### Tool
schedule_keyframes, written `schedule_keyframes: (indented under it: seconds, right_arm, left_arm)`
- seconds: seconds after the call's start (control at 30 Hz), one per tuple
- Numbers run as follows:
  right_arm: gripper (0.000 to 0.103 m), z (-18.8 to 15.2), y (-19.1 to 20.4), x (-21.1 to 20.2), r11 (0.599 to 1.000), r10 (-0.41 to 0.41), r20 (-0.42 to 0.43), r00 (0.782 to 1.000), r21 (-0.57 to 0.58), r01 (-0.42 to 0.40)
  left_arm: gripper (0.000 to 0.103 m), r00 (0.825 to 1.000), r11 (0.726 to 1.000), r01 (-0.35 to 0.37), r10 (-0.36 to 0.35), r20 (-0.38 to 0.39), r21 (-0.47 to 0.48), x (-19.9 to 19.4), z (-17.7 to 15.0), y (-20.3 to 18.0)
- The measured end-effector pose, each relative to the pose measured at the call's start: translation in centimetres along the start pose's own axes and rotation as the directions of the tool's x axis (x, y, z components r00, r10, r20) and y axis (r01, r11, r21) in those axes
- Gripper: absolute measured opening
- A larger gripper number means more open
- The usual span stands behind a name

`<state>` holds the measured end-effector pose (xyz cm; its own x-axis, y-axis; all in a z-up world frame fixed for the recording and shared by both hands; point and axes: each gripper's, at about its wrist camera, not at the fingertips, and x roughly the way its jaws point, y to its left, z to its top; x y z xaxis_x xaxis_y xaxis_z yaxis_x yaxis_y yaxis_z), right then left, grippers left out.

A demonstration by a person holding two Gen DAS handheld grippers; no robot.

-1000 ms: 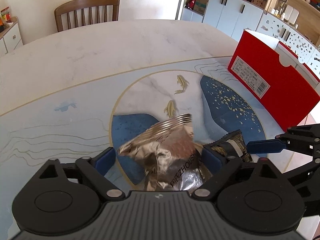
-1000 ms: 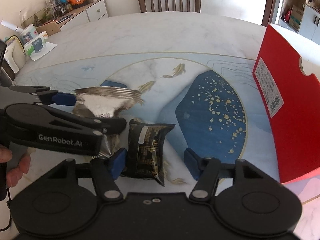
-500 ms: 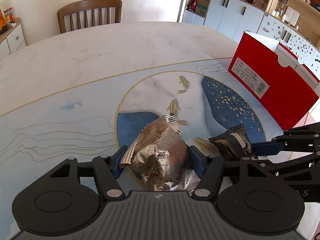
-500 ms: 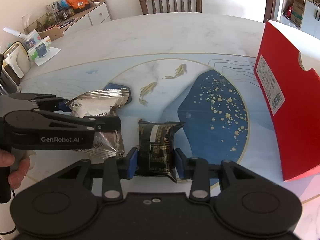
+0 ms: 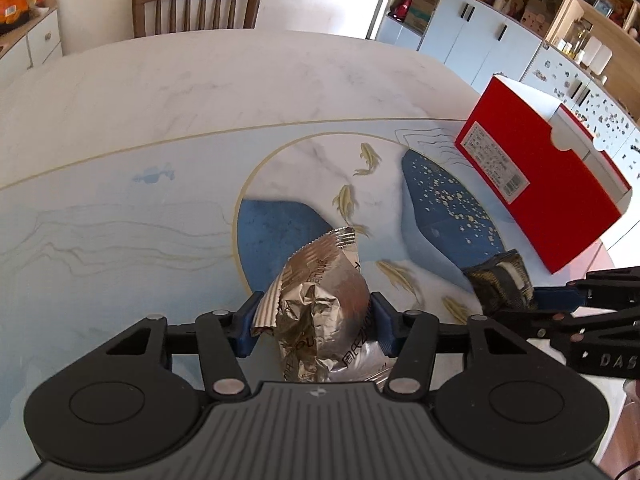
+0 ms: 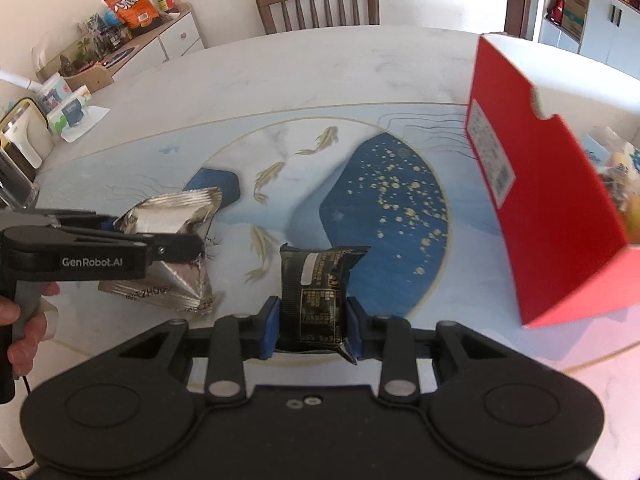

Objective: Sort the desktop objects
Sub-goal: 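Carry the silver chip bag and black snack bag with both grippers into the shoebox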

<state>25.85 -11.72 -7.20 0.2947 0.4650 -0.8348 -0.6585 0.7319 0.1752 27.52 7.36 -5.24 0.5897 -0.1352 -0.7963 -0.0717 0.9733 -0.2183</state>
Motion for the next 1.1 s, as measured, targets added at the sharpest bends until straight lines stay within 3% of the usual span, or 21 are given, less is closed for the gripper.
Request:
schedule_keyframes:
  seconds: [0.53,1.1]
  right_arm:
    - [0.033,0.6,-1.3,-6.1,0.999,0.044,0.055,0.998,0.004,-0.045]
    - [0.033,3.0,-6.5,-11.3,0.998,0.039,0.127,0.991,0.039,-0.044]
  left_arm:
    - [0.055,0.998,0.998,0.062,-0.062,0.032,-0.006,-5.2,-0.9,-3.7]
    - [0.055,0.989,0.994,0.105,-0.107,0.1,0.022,-8.2,1.1,-8.9]
